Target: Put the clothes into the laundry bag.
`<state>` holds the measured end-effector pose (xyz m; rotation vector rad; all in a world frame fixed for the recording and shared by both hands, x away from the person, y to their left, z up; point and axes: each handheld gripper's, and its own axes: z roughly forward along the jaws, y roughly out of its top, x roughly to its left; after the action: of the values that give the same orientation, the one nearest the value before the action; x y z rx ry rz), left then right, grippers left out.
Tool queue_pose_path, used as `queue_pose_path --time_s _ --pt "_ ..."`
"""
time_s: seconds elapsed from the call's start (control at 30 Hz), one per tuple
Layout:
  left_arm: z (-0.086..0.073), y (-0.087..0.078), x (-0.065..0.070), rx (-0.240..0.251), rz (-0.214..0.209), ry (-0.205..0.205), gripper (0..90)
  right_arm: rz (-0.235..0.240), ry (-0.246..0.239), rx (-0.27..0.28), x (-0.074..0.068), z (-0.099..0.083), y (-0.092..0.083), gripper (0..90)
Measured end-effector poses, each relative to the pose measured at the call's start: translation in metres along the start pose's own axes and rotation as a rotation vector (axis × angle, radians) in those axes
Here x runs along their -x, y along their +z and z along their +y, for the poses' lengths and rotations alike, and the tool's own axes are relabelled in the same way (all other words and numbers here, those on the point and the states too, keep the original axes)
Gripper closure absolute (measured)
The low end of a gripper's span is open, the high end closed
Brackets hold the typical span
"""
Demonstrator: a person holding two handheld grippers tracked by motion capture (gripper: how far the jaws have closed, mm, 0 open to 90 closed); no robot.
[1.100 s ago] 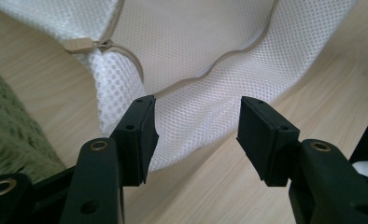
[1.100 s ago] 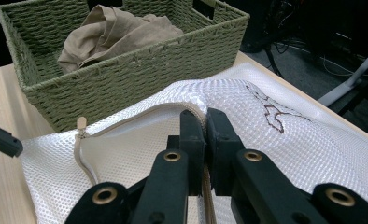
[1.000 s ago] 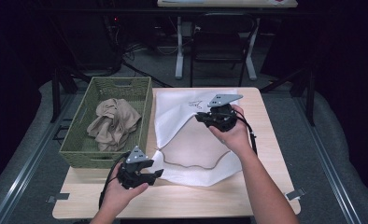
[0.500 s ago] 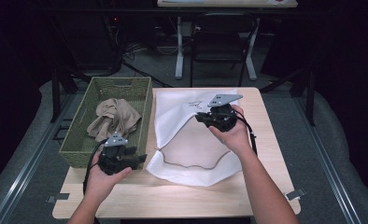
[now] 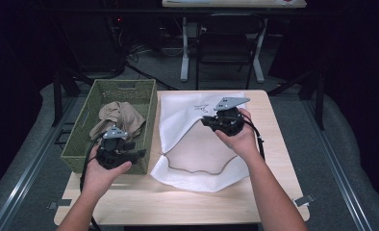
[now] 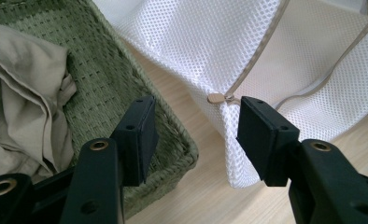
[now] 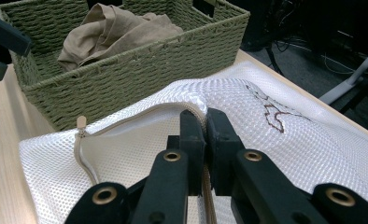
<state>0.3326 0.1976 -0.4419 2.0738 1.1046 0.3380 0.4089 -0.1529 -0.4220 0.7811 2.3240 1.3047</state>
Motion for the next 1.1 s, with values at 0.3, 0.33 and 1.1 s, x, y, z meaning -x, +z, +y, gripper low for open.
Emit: queue_pose_path --time_s 0.3,0.33,1.1 --pt "0.016 0.003 -0.005 -0.021 0.018 0.006 46.4 -0.003 0.001 0.002 0.001 0.000 -0.001 86.2" --pt "0.018 0.003 -0.007 -0.028 0.015 0.012 46.4 -0.004 0.000 0.002 0.001 0.000 -0.001 86.2" --pt "0.051 0.004 -0.027 -0.062 0.028 -0.007 46.3 -0.010 0.004 0.007 0.002 0.000 -0.002 86.2"
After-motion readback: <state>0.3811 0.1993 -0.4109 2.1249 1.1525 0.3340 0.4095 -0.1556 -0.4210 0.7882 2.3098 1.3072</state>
